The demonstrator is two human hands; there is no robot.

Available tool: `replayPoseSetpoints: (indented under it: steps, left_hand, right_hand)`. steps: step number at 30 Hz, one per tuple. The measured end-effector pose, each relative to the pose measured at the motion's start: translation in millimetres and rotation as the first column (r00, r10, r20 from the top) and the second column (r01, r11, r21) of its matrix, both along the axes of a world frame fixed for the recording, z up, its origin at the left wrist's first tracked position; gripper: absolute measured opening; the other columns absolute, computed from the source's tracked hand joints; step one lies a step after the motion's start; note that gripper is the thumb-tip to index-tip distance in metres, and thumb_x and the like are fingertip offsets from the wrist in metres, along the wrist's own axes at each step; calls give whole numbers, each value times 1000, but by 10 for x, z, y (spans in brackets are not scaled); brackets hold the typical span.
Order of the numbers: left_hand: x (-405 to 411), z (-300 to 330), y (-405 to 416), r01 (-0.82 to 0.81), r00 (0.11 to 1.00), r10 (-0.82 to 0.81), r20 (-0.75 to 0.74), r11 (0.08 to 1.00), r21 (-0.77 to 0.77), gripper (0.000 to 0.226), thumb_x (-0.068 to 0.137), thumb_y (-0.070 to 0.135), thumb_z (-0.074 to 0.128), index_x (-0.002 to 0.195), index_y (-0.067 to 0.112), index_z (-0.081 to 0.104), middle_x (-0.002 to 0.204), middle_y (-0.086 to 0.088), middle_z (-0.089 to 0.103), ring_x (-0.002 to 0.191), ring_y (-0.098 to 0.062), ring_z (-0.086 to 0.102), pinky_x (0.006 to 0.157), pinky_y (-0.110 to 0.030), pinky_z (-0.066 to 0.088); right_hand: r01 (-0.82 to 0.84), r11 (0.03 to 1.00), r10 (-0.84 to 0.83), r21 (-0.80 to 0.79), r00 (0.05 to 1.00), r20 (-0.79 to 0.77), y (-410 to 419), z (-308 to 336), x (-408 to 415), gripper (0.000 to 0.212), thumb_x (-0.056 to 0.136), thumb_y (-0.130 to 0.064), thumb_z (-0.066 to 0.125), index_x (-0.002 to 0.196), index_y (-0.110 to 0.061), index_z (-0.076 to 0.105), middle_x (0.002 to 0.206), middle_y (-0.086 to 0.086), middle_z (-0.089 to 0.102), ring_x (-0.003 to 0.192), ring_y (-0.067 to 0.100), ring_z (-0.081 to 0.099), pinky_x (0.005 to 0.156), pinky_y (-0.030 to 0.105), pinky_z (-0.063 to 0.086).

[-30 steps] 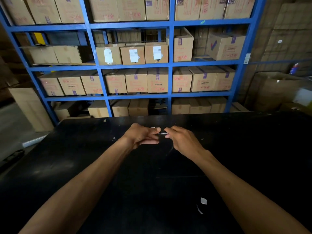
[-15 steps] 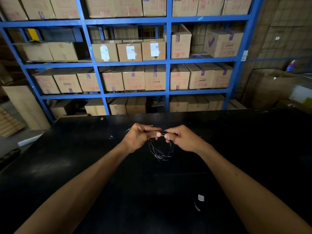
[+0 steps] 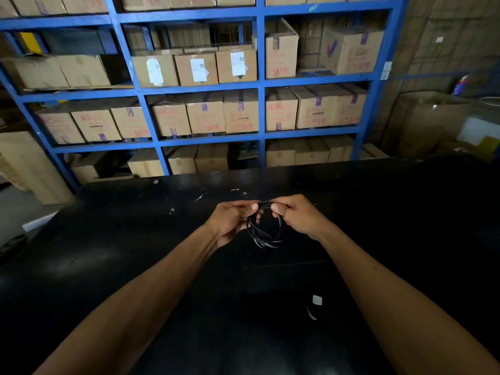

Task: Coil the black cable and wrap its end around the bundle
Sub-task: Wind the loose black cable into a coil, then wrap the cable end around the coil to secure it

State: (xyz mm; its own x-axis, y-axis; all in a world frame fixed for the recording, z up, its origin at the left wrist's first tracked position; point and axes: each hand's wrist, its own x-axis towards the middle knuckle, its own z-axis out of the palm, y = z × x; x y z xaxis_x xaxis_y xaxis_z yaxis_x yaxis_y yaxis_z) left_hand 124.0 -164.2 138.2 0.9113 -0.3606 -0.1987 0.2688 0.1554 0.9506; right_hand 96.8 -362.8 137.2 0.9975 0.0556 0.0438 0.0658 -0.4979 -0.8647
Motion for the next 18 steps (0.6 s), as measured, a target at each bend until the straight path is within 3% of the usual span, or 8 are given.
replayPoseSetpoints:
  steps: [6, 10, 14, 18]
  left_hand:
    - [-14, -279, -172, -124, 982, 86, 170, 967, 224, 14, 94, 1, 64, 99, 5, 76, 81, -7, 77, 73, -15, 71, 72, -27, 60]
    - [38, -465, -274, -96, 993, 66, 103, 941, 324, 9, 92, 2, 67, 95, 5, 75, 89, -16, 75, 79, -21, 70, 83, -37, 59]
    - [71, -743, -431, -122, 992, 118, 32, 920, 372, 11, 92, -1, 66, 88, 4, 75, 73, -10, 72, 65, -16, 67, 70, -32, 59]
    - [136, -1097, -558, -142, 985, 169, -26, 895, 424, 22, 92, -4, 65, 76, 9, 73, 69, -10, 70, 61, -17, 64, 65, -31, 58]
  right_hand:
    - [73, 996, -71, 48, 996, -47, -17, -230, -38, 30, 104, -19, 54, 83, -24, 75, 69, -11, 65, 59, -3, 54, 65, 22, 40]
    - [64, 997, -58, 48, 991, -117, -112, -472, -89, 34, 103, -21, 55, 75, -27, 72, 60, -17, 66, 51, -9, 54, 62, 22, 39]
    - [47, 998, -34, 49, 972, -232, -216, -726, -75, 22, 102, -23, 56, 95, -19, 76, 85, -4, 76, 66, 4, 59, 68, 28, 47]
    - [125, 991, -99, 55, 934, -344, -332, -985, -96, 18, 98, -36, 60, 97, -25, 73, 94, 3, 78, 75, 7, 71, 72, 29, 57]
